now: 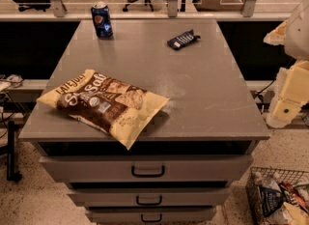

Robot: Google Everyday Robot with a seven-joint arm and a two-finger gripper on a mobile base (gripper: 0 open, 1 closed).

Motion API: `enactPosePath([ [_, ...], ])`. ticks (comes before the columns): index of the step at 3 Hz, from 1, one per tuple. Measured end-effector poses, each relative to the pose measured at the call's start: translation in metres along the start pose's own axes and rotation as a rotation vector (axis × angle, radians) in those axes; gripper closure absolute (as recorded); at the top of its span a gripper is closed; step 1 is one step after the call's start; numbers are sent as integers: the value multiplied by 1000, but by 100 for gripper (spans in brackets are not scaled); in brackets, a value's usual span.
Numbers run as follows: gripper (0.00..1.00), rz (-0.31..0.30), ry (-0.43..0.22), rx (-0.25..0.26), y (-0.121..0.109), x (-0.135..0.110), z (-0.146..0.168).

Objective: Pick pepsi can

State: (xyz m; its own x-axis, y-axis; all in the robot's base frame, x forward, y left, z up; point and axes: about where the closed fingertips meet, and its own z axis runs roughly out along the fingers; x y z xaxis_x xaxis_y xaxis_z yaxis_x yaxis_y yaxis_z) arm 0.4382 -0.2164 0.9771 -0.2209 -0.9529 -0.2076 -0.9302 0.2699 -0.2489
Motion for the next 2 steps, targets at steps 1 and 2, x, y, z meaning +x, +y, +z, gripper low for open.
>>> enactPosePath([
  [1, 0, 0, -1, 1, 0, 0, 0],
  [2, 0, 5, -53, 29, -22, -15, 19],
])
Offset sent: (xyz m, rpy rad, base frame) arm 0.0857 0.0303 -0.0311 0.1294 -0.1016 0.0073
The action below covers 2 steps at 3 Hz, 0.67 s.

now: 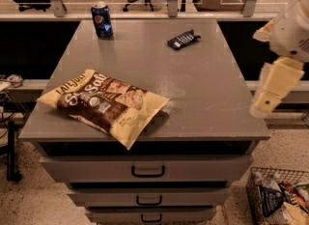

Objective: Pick pepsi can

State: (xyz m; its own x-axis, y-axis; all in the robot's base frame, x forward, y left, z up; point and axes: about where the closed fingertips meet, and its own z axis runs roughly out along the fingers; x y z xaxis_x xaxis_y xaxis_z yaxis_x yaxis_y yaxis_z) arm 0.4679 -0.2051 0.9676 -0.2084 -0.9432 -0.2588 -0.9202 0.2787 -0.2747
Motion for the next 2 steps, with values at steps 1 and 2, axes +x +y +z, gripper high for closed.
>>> enactPosePath([
  [1, 0, 4, -100, 36, -41, -37, 36],
  [2, 0, 5, -233, 102, -89, -94, 63],
])
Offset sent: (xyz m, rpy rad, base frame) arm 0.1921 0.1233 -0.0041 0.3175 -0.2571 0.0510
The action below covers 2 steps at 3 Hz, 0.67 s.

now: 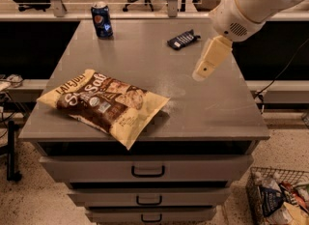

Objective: Pick pepsi can

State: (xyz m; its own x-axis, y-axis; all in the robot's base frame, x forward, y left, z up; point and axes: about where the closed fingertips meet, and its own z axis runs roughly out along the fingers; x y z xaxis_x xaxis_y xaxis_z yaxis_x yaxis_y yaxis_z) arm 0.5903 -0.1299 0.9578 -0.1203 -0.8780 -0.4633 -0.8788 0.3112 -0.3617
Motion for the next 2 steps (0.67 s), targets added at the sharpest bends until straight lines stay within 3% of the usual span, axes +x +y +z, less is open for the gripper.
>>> enactPosePath([
  [1, 0, 0, -1, 0, 0, 0, 0],
  [2, 0, 69, -92, 13, -15, -21, 48],
])
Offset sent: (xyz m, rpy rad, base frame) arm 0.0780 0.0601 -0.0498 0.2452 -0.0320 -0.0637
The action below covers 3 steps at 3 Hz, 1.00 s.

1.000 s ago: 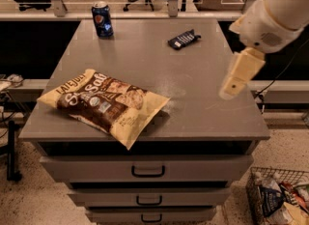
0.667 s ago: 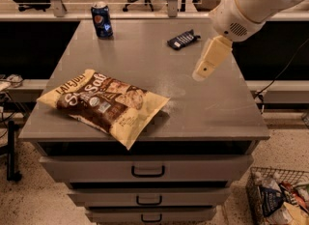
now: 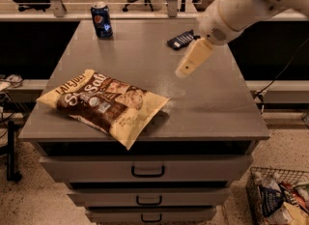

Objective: Pick pepsi can

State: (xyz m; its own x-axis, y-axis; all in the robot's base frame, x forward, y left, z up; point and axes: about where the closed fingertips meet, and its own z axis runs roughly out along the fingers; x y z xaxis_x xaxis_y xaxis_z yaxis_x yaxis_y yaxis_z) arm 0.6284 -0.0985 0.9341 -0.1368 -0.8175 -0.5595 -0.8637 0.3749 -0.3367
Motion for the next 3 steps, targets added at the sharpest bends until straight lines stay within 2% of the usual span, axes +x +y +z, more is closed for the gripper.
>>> enactPosePath([
  [1, 0, 79, -85, 20, -20, -20, 54],
  [2, 0, 189, -172, 46, -39, -47, 111],
  [3, 0, 275, -285, 68, -57, -84, 152],
])
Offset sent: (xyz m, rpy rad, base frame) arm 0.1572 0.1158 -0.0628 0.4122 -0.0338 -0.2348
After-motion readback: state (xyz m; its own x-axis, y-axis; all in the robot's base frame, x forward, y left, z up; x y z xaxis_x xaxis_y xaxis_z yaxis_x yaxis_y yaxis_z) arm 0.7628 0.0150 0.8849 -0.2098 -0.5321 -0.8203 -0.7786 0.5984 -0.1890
